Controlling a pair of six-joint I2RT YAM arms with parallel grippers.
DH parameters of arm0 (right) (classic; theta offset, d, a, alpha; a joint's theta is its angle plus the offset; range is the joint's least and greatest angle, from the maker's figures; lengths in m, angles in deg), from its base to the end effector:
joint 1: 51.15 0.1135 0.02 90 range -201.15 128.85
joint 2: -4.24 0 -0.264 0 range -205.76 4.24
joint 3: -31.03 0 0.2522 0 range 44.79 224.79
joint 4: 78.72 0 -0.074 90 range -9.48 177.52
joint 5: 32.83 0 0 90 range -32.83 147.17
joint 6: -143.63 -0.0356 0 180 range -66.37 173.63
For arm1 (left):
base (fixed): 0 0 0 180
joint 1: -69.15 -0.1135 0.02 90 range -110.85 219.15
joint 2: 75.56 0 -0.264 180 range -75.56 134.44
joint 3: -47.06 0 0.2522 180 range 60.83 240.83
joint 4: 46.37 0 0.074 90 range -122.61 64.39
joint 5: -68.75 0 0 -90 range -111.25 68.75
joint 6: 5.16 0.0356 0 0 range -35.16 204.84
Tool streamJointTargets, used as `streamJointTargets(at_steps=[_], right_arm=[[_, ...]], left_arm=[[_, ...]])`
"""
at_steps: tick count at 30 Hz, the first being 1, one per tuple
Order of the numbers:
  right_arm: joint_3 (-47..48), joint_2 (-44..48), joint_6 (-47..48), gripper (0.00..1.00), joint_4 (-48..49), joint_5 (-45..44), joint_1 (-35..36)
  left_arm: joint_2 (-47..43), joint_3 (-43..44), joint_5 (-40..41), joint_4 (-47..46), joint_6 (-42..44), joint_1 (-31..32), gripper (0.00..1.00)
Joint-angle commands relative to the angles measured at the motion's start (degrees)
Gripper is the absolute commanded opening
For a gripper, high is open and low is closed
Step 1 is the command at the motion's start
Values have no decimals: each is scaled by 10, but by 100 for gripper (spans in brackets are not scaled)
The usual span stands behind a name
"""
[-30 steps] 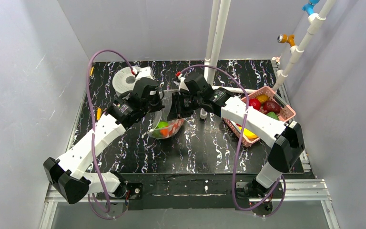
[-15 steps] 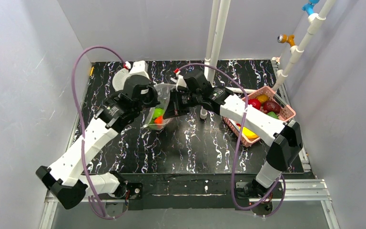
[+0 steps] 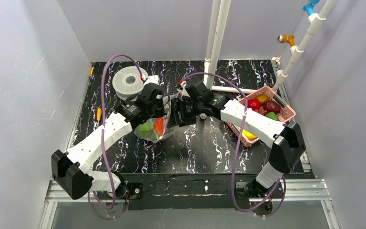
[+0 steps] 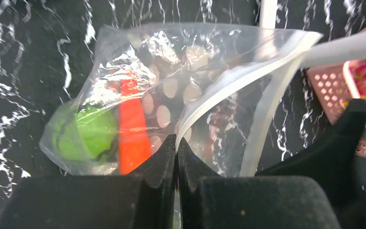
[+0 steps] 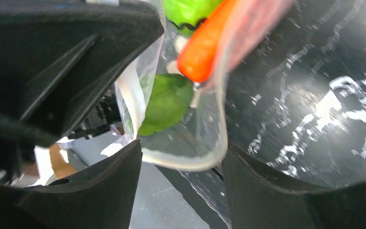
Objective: Place the food in the zip-top bag and seal the zipper
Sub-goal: Adjust the zipper food storage bag at the center of the board, then pick up the fake fruit from the bin.
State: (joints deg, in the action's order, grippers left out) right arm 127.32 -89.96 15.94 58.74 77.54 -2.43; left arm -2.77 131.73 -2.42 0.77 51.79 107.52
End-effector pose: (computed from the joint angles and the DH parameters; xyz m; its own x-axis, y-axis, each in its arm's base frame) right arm 0.2368 0.2885 0.3163 -0.8763 -0.1294 -0.4641 -0.4341 0.6300 0.6440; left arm 0.2240 -0.1627 0.3554 -0.5871 -0.1936 -0.7860 0.0724 0.9545 -0.2891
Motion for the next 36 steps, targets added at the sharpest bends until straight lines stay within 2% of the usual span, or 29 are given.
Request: streamJointTargets(at_steps=[1,7,12,17,19,25,28,32,36], right_arm=[[-23,65,31,71,-62,-90,-6],[-37,159,31,75,-136,-201,-6],[-68,253,12,84,-167,-335,-14],[-158,322,-37,91,-173,-409,-116],[-187,333,-56,98,-193,-446,-164],[-251,361,-92,98,-200,-501,-274],[-288,370,-84,98,-167,-464,-315],[-308,343,-64,98,-129,-358,-354],[-298,299,-119,98,-148,-342,-371]], left_arm=[[-8,-11,-48,-13,-5,0,0],[-14,-27,-77,-26,18,0,0],[-12,-26,-110,-34,31,0,0],[-21,-27,-137,-50,56,0,0],[-26,-29,-148,-58,67,0,0],[-25,-27,-151,-60,82,0,0],[-24,-26,-156,-61,84,0,0],[-23,-26,-160,-61,84,0,0],[-21,-25,-162,-60,84,0,0]])
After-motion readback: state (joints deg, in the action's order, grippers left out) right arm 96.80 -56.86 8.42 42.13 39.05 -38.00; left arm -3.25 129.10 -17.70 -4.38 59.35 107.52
